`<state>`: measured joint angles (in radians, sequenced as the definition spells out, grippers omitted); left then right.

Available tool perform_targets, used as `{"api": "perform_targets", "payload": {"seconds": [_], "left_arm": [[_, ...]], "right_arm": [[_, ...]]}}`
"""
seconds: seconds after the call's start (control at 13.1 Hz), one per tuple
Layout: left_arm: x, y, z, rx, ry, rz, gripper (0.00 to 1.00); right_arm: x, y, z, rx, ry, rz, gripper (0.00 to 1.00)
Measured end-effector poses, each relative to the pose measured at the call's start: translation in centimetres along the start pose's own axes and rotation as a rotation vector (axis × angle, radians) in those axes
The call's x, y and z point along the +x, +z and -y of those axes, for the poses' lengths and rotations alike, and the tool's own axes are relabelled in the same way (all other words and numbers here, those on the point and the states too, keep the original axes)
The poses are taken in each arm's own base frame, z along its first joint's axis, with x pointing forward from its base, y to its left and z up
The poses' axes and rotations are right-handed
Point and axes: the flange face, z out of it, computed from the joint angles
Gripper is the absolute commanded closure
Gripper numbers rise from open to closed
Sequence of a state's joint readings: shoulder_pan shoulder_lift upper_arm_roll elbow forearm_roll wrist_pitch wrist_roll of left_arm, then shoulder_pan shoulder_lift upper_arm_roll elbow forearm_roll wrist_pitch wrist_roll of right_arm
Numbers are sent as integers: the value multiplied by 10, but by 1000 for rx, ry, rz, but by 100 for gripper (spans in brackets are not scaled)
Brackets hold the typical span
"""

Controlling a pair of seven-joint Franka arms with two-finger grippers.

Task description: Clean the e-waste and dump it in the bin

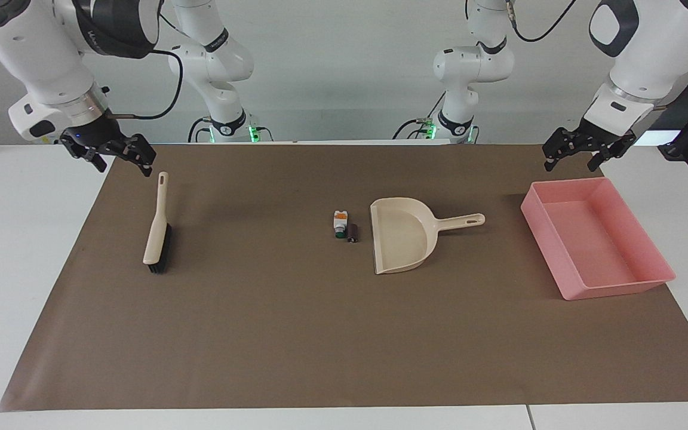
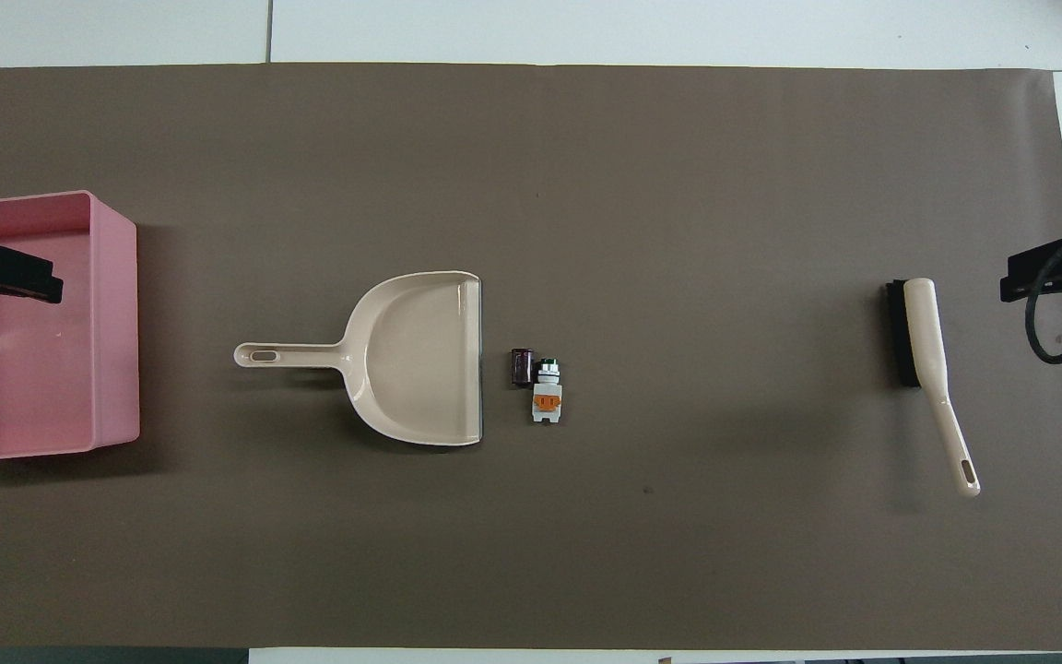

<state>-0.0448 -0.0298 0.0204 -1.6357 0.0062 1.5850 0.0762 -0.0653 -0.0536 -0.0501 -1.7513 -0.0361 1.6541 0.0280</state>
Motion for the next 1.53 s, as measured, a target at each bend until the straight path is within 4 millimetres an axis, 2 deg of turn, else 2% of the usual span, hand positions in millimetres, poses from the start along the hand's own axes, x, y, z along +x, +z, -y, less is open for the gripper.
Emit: {"api": "perform_targets", "payload": {"seconds": [0.23,0.38,0.54,0.77,1.0,1.15,1.3,1.38,1.45,1.53], "left_arm": [[2,-1,-3,2,14,-16,1],[6,-4,-13,6,90,-49,1],[8,-5,-26,10,212,-59,2],[12,10,-61,15,443,-59,2],[13,28,-93,18,672,-53,1],[9,42,-110,15,917,-23,1],[5,57,-122,38,1118,23,1],[3,65,-129,75,1198,58,1],[1,74,-141,124,1262,96,1],[0,86,-155,176,1316,124,1]], "right_arm": [[-32,84,-19,9,-25,13,0],[-48,130,-37,16,-47,44,0],[-59,171,-53,23,-51,53,0],[-79,221,-53,27,-65,58,0],[-90,238,-60,34,-79,77,0],[-92,242,-63,36,-86,83,4],[-93,242,-63,36,-87,85,17],[-93,243,-63,37,-87,86,30],[-93,243,-63,37,-87,87,39],[-94,243,-63,37,-87,87,44]]}}
